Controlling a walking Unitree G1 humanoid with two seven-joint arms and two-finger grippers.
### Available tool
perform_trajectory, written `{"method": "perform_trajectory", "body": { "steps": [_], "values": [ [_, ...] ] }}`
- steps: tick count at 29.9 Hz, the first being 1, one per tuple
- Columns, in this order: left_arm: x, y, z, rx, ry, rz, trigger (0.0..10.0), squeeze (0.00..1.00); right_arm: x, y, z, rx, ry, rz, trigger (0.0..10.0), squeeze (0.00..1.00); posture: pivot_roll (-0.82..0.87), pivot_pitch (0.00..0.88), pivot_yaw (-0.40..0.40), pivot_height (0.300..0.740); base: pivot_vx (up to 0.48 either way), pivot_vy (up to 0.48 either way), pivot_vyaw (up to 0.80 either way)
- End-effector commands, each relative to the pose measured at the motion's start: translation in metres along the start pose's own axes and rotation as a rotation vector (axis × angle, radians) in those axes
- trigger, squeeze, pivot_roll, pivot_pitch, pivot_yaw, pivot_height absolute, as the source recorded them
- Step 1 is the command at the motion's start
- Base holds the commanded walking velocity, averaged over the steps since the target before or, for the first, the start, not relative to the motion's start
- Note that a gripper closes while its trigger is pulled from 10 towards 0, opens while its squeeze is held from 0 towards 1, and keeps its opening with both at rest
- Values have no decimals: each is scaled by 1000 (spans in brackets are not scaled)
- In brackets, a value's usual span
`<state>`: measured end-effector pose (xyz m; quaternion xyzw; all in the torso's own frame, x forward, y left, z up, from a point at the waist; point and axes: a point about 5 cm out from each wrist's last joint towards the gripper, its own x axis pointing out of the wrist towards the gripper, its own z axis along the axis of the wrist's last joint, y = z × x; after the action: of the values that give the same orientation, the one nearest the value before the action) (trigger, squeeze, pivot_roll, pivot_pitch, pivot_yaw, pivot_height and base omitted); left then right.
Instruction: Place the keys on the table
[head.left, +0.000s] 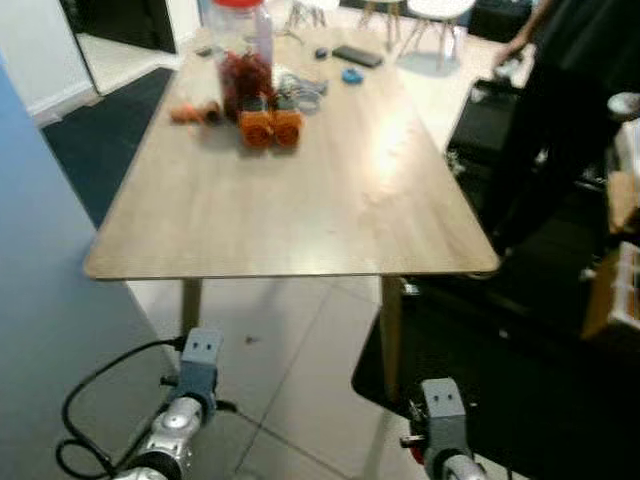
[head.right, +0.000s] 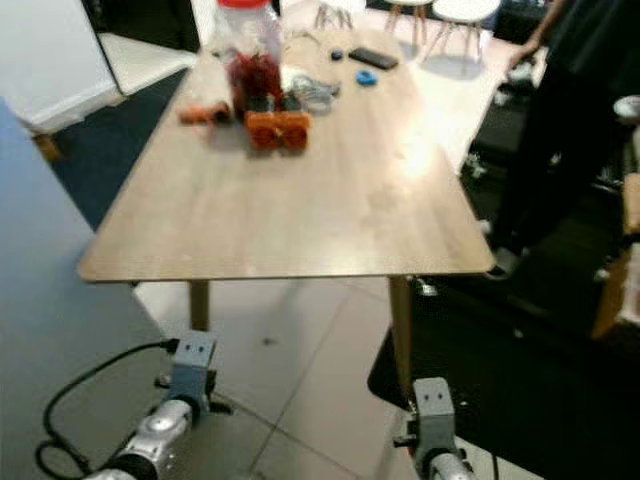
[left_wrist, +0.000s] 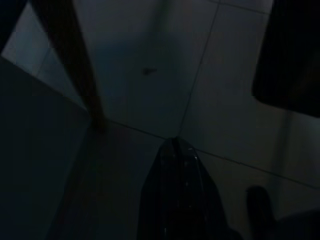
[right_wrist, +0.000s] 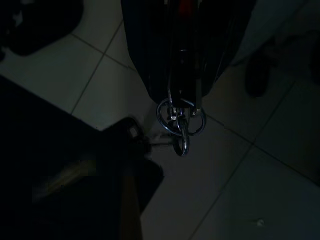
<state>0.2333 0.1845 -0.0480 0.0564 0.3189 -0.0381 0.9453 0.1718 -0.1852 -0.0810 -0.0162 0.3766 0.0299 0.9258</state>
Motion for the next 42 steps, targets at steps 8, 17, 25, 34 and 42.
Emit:
{"method": "perform_trajectory", "body": {
  "steps": [8,17,25,34,42],
  "values": [
    [-1,-4,-6,-1,22,-13,10000,0,-2,1,-4,4,6,3,10000,0,78,55,-16,740,0,0,0],
    [-1,-5,-7,6,22,-15,10000,0,-1,0,-2,1,0,4,10000,0,78,55,-19,740,0,0,0],
    [-1,-3,-6,4,18,-2,10000,0,-9,-53,13,144,-118,-303,10000,0,83,53,-17,740,0,0,0],
    [-1,-1,-6,13,30,-3,10000,0,-35,-144,69,221,-370,-574,10000,0,68,56,-8,740,0,0,0],
    [-1,-3,-7,13,39,-5,10000,0,-48,-179,163,267,-649,-610,10000,0,65,53,-11,740,0,0,0]
  ]
}}
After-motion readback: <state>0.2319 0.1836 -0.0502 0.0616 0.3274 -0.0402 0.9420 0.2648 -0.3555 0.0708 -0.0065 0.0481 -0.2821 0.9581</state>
